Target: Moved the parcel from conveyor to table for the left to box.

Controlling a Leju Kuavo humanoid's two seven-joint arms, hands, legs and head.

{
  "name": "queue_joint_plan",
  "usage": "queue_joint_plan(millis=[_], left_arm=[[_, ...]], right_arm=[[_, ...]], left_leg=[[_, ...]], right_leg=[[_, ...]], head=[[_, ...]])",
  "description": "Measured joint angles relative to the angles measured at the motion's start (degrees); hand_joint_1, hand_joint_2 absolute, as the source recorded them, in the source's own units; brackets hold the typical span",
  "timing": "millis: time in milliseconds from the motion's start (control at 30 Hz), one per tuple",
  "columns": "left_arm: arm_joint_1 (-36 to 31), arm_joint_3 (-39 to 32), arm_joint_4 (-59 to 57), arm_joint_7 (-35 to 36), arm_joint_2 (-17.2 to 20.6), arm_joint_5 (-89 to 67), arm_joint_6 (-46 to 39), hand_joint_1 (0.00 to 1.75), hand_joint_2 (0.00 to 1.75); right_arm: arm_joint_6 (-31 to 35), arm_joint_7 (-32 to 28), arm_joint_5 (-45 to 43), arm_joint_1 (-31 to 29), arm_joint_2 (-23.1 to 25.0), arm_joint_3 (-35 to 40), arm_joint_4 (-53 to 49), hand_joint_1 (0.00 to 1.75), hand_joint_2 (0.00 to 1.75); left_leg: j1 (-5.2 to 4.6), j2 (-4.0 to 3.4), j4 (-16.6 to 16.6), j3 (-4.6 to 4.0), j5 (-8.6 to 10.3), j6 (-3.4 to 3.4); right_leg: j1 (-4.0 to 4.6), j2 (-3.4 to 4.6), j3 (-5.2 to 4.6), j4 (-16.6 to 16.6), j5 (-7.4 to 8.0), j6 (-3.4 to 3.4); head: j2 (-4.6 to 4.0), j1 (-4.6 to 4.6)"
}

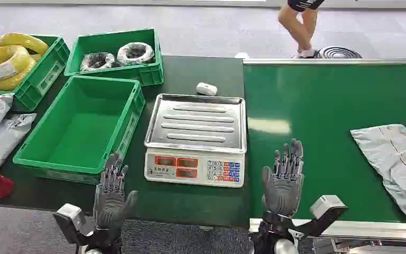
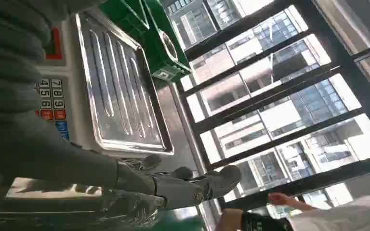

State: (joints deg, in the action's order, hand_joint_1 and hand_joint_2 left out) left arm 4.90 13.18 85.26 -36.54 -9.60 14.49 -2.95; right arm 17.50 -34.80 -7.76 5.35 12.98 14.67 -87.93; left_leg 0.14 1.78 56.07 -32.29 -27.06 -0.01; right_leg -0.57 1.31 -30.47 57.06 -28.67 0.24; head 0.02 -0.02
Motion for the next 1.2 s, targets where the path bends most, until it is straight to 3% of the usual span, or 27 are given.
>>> queue_joint_plan(millis=[433,567,800,1067,1200], left_arm=[[0.1,-0.2,0.0,0.0,-0.5,-0.2,0.0,0.0,1.75],[0.1,-0.3,0.1,0.3,-0.5,-0.2,0.0,0.0,1.75],[1.5,-0.5,0.4,0.1,-0.5,-0.4,0.0,0.0,1.75],[3.0,-1.6,1.2,0.3,-0.9,-1.9,1.2,0.0,1.75],[3.6,-2.0,1.7,0.7,-1.0,-2.3,1.6,0.0,1.75]], right_arm=[[1.4,-0.1,1.7,0.0,0.0,-0.1,0.3,0.0,1.75],[5.5,-0.1,6.6,0.0,-0.2,-0.2,0.3,0.0,1.75],[21.5,7.9,39.9,1.8,-2.4,-3.0,0.3,0.0,1.75],[22.5,13.3,61.5,4.7,-1.1,-14.2,-2.2,0.0,1.75],[22.5,23.9,83.3,4.6,0.6,-22.1,-2.9,0.0,1.75]], left_leg=[[0.0,0.0,0.0,-0.01,0.0,0.0],[0.0,0.0,0.0,-0.01,0.0,0.0],[-0.01,0.01,0.0,-0.04,-0.01,0.01],[0.0,0.0,0.0,-0.05,-0.02,0.01],[0.0,0.03,0.0,-0.05,-0.02,0.01]], right_leg=[[0.0,0.0,0.0,0.0,0.0,0.0],[0.0,0.0,0.0,0.0,0.0,0.0],[-0.01,0.0,-0.04,0.0,0.0,0.0],[-0.01,0.0,-0.04,0.0,0.0,0.0],[-0.01,-0.01,-0.03,0.0,0.0,0.0]], head=[[0.0,0.0],[0.0,0.0],[0.0,0.0],[0.0,-0.02],[0.0,0.0]])
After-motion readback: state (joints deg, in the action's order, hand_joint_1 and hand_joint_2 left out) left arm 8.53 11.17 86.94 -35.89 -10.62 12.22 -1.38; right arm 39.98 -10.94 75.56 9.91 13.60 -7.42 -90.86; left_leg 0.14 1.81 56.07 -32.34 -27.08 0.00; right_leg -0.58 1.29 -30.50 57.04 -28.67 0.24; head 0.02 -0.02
